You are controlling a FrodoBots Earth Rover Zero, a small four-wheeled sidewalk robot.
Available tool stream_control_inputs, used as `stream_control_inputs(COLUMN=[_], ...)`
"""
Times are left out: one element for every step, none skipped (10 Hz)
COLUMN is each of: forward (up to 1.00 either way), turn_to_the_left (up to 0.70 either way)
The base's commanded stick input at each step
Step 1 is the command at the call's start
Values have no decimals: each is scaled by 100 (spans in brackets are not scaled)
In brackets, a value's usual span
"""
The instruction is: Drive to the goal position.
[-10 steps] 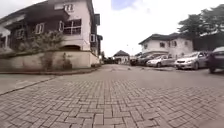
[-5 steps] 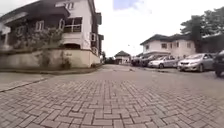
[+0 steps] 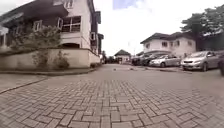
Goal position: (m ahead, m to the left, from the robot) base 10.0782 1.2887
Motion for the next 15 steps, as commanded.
stream_control_inputs(forward=[70,70,70,70,70,70,70,70,70,70,70,70,70,70,70], turn_to_the_left=[0,0,0,0,0,0,0,0,0,0,0,0,0,0,0])
